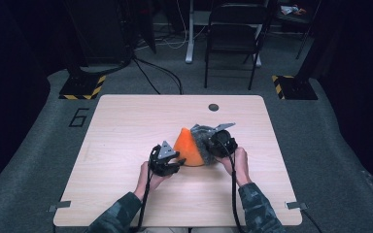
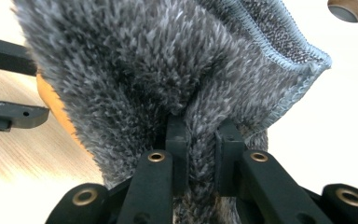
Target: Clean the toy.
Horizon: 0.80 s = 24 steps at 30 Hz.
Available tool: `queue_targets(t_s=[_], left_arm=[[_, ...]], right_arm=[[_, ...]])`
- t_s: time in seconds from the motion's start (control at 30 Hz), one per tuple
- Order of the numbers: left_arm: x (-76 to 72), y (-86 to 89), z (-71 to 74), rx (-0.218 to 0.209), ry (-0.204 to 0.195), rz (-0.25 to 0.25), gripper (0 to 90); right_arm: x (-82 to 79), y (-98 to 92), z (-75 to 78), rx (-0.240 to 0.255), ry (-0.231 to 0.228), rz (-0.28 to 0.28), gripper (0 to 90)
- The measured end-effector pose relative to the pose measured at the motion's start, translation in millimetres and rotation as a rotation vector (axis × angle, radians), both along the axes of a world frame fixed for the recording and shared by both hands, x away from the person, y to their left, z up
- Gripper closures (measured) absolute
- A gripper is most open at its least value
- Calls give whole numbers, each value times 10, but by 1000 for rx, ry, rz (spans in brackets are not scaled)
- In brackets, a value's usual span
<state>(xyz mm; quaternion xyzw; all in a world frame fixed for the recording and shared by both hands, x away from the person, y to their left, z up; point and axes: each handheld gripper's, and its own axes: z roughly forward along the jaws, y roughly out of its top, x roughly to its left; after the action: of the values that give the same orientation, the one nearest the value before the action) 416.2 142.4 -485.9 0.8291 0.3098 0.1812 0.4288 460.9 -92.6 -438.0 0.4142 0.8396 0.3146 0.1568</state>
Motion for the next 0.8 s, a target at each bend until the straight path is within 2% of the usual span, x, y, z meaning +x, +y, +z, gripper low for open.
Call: queue_targets(t_s=[0.07, 0.2, 0.23, 0.3, 0.37, 0.43, 0.57, 0.67, 0.8], left_arm=[[0, -16, -8, 12, -11, 16, 518], [-14, -60, -60, 85, -48, 31, 451], [-11, -61, -78, 95, -49, 31, 447], [-5, -62, -118, 89, -46, 31, 450], [5, -50, -142, 71, -52, 35, 511], [12, -30, -168, 39, -37, 41, 603], [4, -17, -153, 17, -37, 51, 782], [-8, -12, -120, 8, -45, 48, 825], [-16, 2, -76, -14, -32, 40, 839]], right_arm=[[4, -8, -1, 1, 3, 3, 798], [15, -15, -12, 2, 1, -1, 797], [18, -20, -13, 4, 4, -3, 797], [17, -18, -22, 9, 3, -3, 796], [8, -3, -26, 7, -1, -3, 796], [2, 10, -23, 4, -4, 3, 795], [-6, 14, -3, 3, 0, 2, 794], [0, -11, 38, 8, -12, 3, 792], [-16, -31, 127, 16, -20, 1, 790]])
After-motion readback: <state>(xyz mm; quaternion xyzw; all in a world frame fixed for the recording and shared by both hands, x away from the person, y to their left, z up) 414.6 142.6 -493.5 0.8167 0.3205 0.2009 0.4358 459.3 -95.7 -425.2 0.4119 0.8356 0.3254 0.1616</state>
